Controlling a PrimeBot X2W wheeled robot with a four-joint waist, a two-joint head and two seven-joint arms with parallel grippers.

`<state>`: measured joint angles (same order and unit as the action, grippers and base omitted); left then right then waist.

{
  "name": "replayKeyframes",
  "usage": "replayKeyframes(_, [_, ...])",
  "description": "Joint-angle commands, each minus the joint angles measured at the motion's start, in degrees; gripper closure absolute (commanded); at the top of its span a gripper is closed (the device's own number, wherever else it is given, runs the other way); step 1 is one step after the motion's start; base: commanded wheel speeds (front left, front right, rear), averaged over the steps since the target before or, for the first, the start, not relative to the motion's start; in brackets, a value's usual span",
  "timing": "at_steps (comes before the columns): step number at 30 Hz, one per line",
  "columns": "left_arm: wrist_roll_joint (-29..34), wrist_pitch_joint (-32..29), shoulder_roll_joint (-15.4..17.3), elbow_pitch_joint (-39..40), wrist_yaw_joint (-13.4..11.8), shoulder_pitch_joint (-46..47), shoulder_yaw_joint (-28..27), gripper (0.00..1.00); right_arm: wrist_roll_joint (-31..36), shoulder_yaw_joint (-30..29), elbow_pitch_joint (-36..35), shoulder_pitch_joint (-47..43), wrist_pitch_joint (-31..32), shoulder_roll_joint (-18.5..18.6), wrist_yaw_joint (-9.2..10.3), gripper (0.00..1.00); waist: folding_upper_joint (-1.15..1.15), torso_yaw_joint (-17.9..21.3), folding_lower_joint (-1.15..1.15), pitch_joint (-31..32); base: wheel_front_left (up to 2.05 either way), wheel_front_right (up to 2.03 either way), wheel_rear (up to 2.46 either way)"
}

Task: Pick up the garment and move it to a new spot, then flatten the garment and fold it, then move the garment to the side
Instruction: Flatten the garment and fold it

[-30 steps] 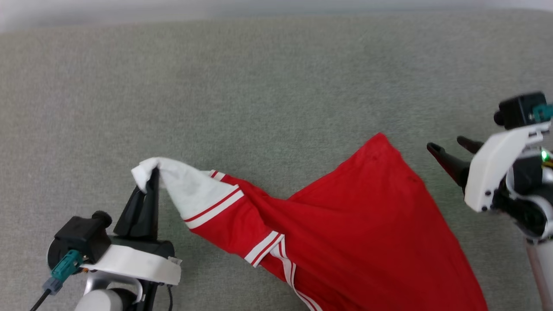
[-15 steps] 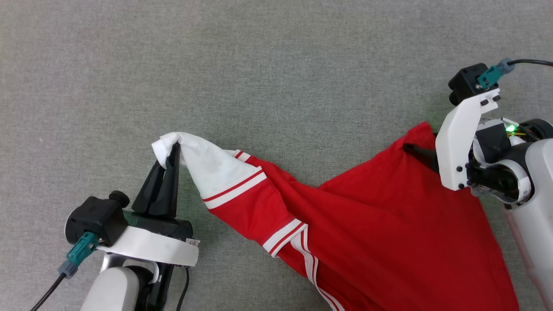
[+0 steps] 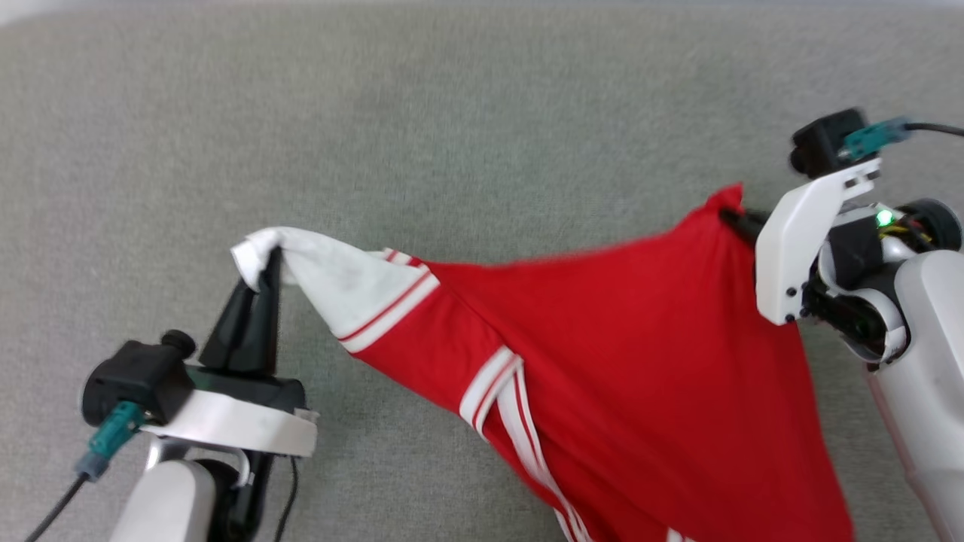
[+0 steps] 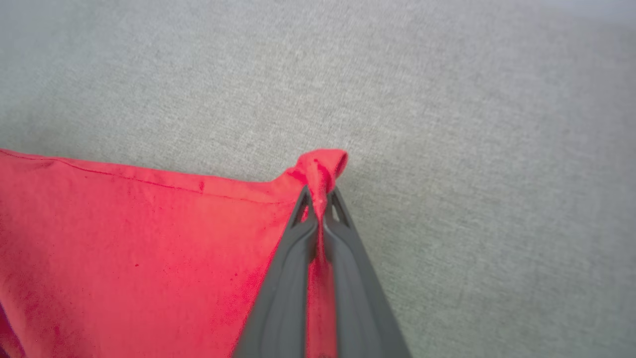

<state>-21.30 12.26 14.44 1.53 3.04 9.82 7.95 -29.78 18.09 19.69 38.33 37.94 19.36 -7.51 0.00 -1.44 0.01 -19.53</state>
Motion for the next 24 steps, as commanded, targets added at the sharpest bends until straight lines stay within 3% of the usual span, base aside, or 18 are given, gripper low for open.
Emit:
replayKeyframes(1, [0.08,0.35,0.49,-0.1,-0.18,1.1,-0.56,1.0,0.63,-0.61,-0.24,-0.71,-1.79,-0.52,0.04,1.0,0.0,1.01,-0.01,2.85,0.0,0.0,0.0])
replayKeyframes(12, [-1.4,-1.43,2.21,-2.73,0.04,14.85,-2.78,1.0,7.11,-10.05,-2.3,-0.26,-20.65,-6.01,0.04,1.0,0.0,3.95,-0.01,9.85,0.0,0.0,0.0])
replayKeyframes(18, [-3.12,-4.19,2.66,-9.23,1.03,28.54,-2.87,1.0,9.93,-14.12,-3.93,4.15,-25.19,-8.14,0.04,1.0,0.0,5.13,-0.01,9.32,0.0,0.0,0.0])
replayKeyframes(24, [-2.06,-5.09,4.03,-15.29,1.32,44.28,-2.65,1.0,10.88,-17.0,-5.36,13.37,-27.15,-8.55,0.04,1.0,0.0,6.19,-0.01,4.62,0.0,0.0,0.0])
